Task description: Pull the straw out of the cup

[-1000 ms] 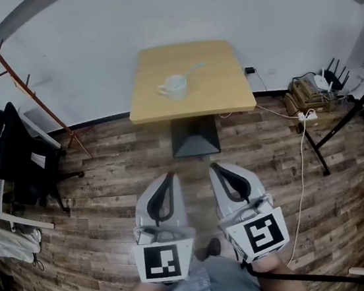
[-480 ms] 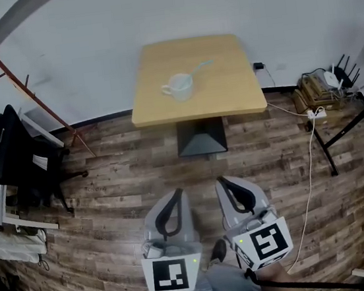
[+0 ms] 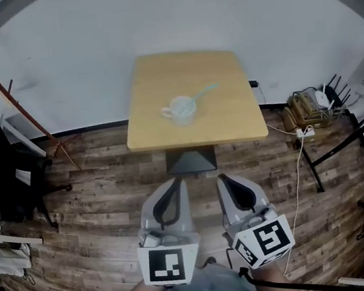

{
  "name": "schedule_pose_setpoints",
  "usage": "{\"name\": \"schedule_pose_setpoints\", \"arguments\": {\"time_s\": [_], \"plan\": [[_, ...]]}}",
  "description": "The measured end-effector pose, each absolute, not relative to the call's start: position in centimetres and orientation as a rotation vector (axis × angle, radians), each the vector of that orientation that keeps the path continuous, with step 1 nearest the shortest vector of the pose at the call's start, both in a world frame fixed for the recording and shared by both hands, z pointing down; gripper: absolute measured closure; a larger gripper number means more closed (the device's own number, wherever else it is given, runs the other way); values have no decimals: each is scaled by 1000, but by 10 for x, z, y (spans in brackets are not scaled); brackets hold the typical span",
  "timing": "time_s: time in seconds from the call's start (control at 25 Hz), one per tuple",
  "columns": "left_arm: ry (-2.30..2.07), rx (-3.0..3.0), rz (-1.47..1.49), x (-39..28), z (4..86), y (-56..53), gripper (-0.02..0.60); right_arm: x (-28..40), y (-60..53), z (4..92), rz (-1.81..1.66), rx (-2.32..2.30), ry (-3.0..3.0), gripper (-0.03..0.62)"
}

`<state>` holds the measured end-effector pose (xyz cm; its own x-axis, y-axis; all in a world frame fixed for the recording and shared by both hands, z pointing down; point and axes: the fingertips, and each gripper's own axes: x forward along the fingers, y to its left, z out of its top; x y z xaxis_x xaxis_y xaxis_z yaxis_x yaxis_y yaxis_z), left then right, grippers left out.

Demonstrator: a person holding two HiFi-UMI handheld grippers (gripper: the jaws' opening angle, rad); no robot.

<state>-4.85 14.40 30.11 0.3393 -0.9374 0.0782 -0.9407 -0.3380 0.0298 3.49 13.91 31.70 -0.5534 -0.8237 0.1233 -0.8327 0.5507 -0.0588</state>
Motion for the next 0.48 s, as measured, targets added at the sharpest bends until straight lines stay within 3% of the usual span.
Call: {"name": "schedule_pose_setpoints", "arguments": {"time_s": [0.48], "plan": [[-1709, 2591, -42, -79, 282, 77, 561, 1, 79, 293, 45, 1508, -2668, 588]]}}
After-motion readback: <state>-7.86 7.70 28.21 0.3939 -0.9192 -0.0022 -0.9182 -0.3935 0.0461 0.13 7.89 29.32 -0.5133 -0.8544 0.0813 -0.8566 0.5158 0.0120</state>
